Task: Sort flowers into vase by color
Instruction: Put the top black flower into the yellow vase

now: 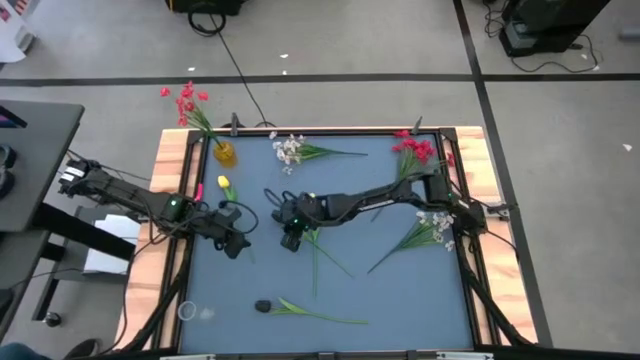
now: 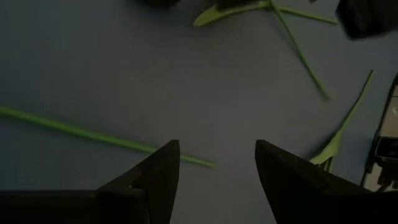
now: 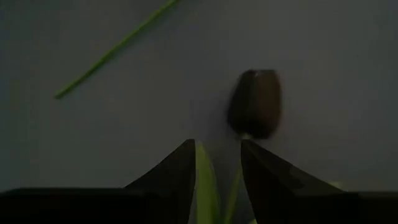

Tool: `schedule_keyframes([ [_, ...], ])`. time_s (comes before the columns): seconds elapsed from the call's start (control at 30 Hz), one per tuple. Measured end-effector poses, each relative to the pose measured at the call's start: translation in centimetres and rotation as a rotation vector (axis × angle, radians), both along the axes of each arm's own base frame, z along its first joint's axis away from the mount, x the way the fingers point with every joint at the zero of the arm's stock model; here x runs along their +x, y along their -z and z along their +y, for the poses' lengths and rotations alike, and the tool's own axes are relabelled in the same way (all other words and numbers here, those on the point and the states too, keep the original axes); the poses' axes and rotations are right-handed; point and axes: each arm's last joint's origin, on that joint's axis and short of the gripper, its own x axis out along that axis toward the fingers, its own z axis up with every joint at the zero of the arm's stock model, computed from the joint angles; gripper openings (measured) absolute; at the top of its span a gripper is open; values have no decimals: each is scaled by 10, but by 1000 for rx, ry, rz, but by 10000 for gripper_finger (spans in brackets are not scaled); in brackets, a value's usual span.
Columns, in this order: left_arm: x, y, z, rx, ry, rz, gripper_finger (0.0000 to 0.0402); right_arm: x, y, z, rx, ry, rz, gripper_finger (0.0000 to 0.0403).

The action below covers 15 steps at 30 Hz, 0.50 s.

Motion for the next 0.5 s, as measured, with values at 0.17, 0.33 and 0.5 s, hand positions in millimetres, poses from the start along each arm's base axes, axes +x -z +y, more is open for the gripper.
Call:
schedule_keyframes([
  [0.17,-1,1,0,-9,12,23,215,5,16,2,-34,-6,22,138],
  [0.33,-1,1,-1,-16,13,20,215,6,26,-6,-67,-35,49,138],
  [0.5,-1,1,-1,-41,21,27,215,5,33,-15,-61,-13,74,127],
])
